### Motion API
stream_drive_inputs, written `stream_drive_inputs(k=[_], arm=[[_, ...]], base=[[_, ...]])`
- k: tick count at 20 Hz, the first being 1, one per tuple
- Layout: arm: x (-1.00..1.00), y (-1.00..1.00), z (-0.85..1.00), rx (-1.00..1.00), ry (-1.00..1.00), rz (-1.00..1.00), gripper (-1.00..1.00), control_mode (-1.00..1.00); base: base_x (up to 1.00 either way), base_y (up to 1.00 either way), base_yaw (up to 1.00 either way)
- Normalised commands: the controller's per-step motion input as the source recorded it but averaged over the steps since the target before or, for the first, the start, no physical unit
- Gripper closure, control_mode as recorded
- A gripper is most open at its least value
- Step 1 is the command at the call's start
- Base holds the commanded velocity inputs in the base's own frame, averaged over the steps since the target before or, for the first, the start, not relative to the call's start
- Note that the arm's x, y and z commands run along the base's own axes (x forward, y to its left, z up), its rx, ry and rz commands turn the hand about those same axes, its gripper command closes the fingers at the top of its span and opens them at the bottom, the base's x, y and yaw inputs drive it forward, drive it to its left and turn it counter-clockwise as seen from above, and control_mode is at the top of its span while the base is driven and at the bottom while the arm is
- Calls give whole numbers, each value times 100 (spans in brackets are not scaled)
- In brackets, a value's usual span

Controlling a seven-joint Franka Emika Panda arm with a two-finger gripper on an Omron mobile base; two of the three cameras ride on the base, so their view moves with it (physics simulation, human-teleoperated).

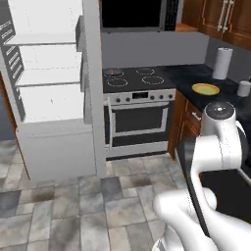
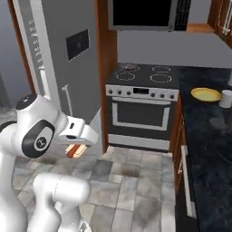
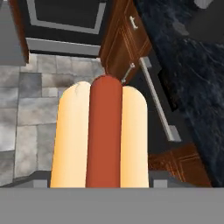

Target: Place the cold items (mushroom and carrot) from the fridge in one tupperware on the dining counter. Place the warm items (kebab skewer and hot dog) in the stove area in another tupperware.

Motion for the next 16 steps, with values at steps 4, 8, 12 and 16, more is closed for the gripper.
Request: stream_drive_inputs(k=[4,8,12,16], arm=[[0,0,0,0,0,0,100,100],[0,0,0,0,0,0,100,100],[0,0,0,0,0,0,100,100],[0,0,0,0,0,0,100,100]], base=[[-63,76,73],[-66,71,73],[-66,68,72],[-47,67,75]])
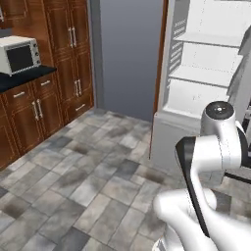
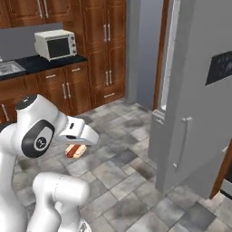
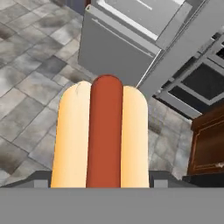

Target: Place the cold items (mushroom and carrot) from the fridge in one tupperware on the dining counter. Place the warm items (kebab skewer and hot dog) in the stove area in another tupperware.

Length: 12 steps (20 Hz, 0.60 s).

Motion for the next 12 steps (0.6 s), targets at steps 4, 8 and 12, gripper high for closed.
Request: stream_drive_inputs(k=[4,8,12], arm=[[0,0,0,0,0,0,100,100],[0,0,0,0,0,0,100,100],[0,0,0,0,0,0,100,100]], base=[[87,8,66],[100,0,59],[100,3,58]])
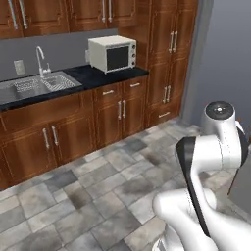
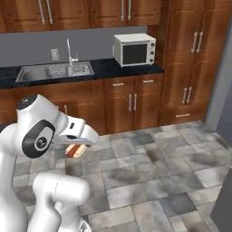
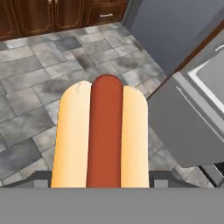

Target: Place the cold items (mushroom and carrot) from the fridge in one tupperware on the dining counter. Place the warm items (kebab skewer and hot dog) in the stove area in another tupperware.

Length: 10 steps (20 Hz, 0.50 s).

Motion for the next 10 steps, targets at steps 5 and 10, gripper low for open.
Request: stream_drive_inputs(k=[5,10], arm=[[0,0,0,0,0,0,100,100],[0,0,0,0,0,0,100,100]], base=[[82,37,72],[93,30,65]])
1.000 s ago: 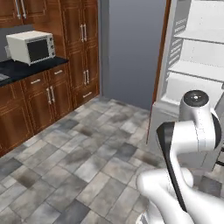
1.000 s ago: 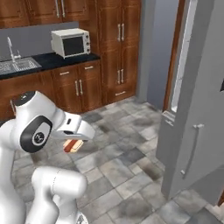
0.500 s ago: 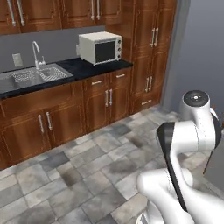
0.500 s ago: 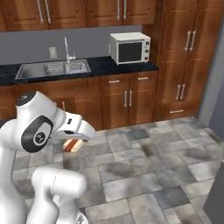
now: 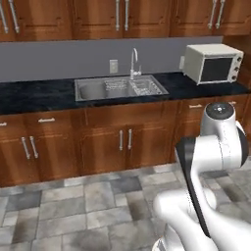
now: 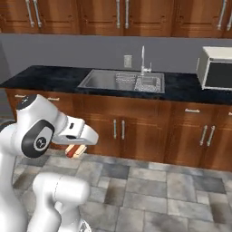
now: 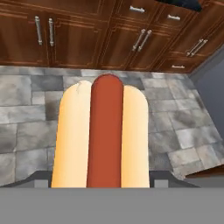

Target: Place the cold items (mushroom and carrot) from the fridge in one tupperware on the dining counter. Place the warm items (kebab skewer and hot dog) in the stove area in another tupperware.

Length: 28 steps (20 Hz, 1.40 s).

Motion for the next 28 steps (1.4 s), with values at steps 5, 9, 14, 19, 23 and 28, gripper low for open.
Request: stream_drive_inputs(k=[5,9,14,19,23,28], arm=[[0,0,0,0,0,0,100,100],[0,0,0,0,0,0,100,100],[0,0,0,0,0,0,100,100],[0,0,0,0,0,0,100,100],[0,0,0,0,0,0,100,100],[0,0,0,0,0,0,100,100]], base=[[100,7,59],[81,19,85],[53,23,100],[68,18,95],[100,0,83],[100,-13,69]])
